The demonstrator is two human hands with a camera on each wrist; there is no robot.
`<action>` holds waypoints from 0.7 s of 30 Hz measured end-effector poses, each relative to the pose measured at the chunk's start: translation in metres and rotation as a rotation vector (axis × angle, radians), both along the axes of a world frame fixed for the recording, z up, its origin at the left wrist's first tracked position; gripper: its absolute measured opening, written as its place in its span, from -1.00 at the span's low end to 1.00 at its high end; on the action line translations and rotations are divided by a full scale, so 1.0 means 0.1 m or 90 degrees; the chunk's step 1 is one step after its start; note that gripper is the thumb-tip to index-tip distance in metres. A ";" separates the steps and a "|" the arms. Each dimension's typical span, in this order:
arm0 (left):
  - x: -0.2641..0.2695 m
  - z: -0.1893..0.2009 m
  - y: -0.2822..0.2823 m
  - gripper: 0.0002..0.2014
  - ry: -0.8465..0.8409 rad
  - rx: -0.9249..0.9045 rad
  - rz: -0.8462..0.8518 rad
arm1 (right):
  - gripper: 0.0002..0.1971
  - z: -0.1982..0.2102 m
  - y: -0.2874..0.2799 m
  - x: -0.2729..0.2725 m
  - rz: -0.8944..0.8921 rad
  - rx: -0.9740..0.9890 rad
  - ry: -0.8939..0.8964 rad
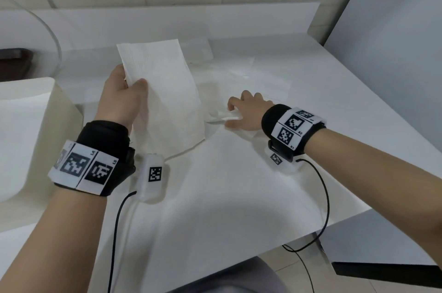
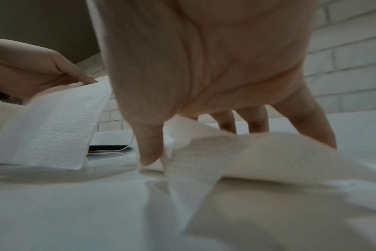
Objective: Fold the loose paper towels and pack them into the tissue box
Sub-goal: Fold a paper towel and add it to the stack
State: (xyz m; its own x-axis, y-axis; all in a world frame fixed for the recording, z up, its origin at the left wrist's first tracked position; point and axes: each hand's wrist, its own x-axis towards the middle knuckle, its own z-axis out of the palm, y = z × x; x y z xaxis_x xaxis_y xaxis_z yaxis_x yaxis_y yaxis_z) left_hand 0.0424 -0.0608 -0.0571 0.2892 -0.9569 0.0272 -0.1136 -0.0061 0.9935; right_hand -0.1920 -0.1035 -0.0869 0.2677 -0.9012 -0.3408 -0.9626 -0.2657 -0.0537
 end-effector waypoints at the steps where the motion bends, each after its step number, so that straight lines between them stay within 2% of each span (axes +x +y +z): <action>1: -0.01 0.01 -0.01 -0.69 0.003 -0.001 -0.005 | -0.53 -0.02 -0.01 0.02 -0.006 0.002 -0.017; 9: -0.08 0.13 -0.18 -0.73 -0.004 -0.016 -0.054 | -0.58 0.01 -0.07 0.16 0.010 0.023 -0.131; 12: -0.08 0.17 -0.21 -0.71 0.015 -0.035 -0.043 | -0.62 0.05 -0.09 0.06 0.017 0.034 -0.173; 14: -0.08 0.18 -0.21 -0.68 0.036 -0.050 -0.026 | -0.62 0.09 -0.09 0.01 0.036 -0.001 -0.192; 16: -0.08 0.18 -0.23 -0.65 0.050 -0.057 -0.009 | -0.54 0.12 -0.06 0.03 0.101 -0.030 -0.140; 19: -0.09 0.16 -0.26 -0.61 0.054 -0.061 0.004 | -0.35 0.14 -0.02 0.09 0.193 -0.073 0.013; 21: -0.09 0.16 -0.27 -0.62 0.061 -0.066 0.003 | -0.39 0.15 -0.01 0.13 0.212 -0.111 0.079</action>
